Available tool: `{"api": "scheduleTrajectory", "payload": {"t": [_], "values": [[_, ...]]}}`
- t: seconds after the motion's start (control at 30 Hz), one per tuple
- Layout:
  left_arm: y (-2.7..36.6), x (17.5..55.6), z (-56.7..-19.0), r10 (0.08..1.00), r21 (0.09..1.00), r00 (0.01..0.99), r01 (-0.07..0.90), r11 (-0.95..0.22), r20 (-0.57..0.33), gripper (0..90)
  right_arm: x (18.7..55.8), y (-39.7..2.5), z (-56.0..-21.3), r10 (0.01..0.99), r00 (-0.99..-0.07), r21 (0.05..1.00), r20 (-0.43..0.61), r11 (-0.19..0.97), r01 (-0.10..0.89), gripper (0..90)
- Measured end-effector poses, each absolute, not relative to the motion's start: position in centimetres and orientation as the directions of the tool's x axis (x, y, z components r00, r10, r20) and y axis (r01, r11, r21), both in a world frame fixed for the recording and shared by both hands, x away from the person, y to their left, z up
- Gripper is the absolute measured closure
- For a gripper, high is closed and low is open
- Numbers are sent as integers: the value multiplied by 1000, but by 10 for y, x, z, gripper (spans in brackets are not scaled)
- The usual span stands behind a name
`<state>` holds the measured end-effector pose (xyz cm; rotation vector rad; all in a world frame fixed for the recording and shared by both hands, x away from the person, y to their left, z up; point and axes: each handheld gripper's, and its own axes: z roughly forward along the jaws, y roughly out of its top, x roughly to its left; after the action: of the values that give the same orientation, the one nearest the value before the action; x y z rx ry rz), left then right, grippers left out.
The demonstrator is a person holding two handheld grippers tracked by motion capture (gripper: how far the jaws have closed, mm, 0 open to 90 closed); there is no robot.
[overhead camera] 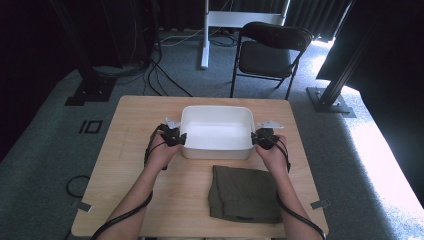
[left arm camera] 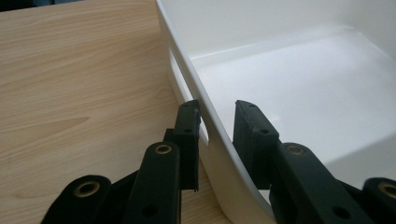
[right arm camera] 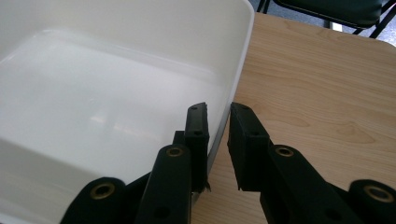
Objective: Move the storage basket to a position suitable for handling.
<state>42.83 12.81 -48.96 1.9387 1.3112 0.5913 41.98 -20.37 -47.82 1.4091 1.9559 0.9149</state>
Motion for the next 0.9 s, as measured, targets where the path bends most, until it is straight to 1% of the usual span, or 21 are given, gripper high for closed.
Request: {"api": "scheduleTrajectory", "payload": {"t": [0.33, 0.5, 0.9], "values": [[106, 432, -490, 919, 767, 392, 601, -223, -39, 719, 422, -224, -477, 962, -267, 780, -63, 215, 588, 795], [94, 435, -490, 916, 766, 400, 600, -232, -37, 718, 423, -235, -477, 968, -246, 778, -53, 194, 597, 799], [72, 439, -490, 903, 763, 427, 597, -248, -40, 710, 422, -257, -476, 973, -221, 772, -58, 185, 609, 802]]}}
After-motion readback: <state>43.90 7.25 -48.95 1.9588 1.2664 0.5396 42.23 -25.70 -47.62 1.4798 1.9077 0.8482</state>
